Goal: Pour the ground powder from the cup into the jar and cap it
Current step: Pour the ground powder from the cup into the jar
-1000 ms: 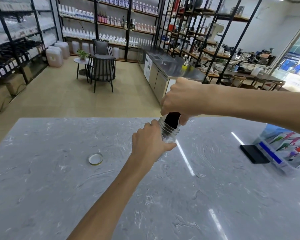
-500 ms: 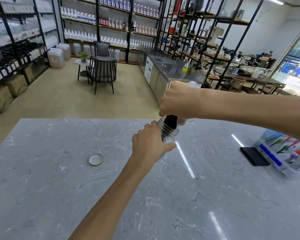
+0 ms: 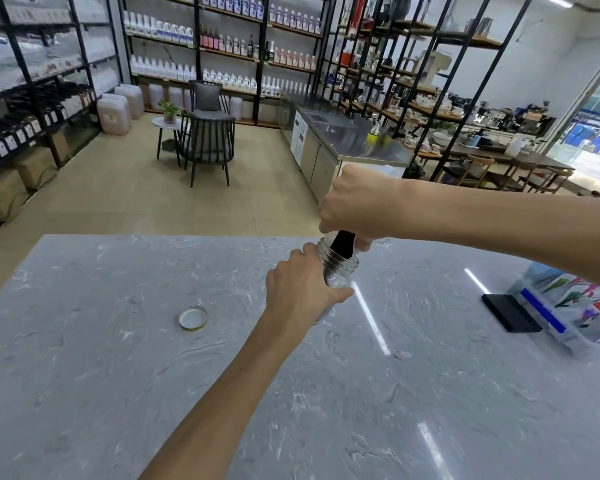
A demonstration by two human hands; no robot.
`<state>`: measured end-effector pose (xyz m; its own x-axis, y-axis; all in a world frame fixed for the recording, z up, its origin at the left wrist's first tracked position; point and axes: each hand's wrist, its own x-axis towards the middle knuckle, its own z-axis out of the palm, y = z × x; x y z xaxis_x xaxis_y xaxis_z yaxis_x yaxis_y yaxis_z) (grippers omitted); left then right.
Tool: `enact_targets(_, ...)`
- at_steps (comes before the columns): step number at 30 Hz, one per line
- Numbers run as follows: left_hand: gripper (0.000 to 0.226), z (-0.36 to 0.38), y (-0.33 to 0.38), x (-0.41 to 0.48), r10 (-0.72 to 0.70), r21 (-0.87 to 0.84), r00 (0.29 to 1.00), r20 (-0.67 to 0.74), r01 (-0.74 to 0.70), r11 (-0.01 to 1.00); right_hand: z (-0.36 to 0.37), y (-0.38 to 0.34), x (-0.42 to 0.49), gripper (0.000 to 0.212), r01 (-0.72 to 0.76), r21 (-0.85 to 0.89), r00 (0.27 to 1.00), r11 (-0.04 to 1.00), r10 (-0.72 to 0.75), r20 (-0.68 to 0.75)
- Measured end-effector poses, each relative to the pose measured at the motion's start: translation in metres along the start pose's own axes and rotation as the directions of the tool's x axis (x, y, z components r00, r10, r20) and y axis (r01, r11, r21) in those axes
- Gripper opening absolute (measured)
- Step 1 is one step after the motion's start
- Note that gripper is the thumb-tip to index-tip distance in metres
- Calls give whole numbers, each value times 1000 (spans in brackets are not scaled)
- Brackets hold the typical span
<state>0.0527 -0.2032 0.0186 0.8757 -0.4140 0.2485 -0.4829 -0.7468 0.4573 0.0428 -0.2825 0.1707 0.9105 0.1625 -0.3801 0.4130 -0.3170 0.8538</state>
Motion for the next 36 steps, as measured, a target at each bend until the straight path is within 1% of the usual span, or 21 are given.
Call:
enact_targets(6, 76, 1, 1, 1, 6, -14, 1000, -7, -7, 1000, 4, -2, -1, 37, -15, -26, 1000, 1000, 15, -3)
enact_targets(13, 77, 3, 2, 0, 7, -29, 1000, -11, -8, 1000, 2, 1, -2, 46, -3, 12, 1000, 1000, 3, 15)
enact_targets(19, 77, 3, 4, -1, 4, -40, 1000, -8, -4, 999, -1, -3, -3, 33, 3, -42, 999, 999, -1, 40)
enact_targets(23, 76, 3, 4, -1, 4, -45, 1000, -16, -5, 999, -5, -4, -3, 29, -22, -63, 998, 998, 26, 52)
enact_targets(30, 77, 2, 4, 0, 2, -57, 1000, -25, -3, 998, -5, -4, -4, 23, -37, -85, 997, 996, 42, 59)
enact_targets(36, 76, 3, 4, 1, 1, -63, 1000, -25, -2, 998, -7, -4, -2, 23, -39, -101, 996, 994, 47, 77)
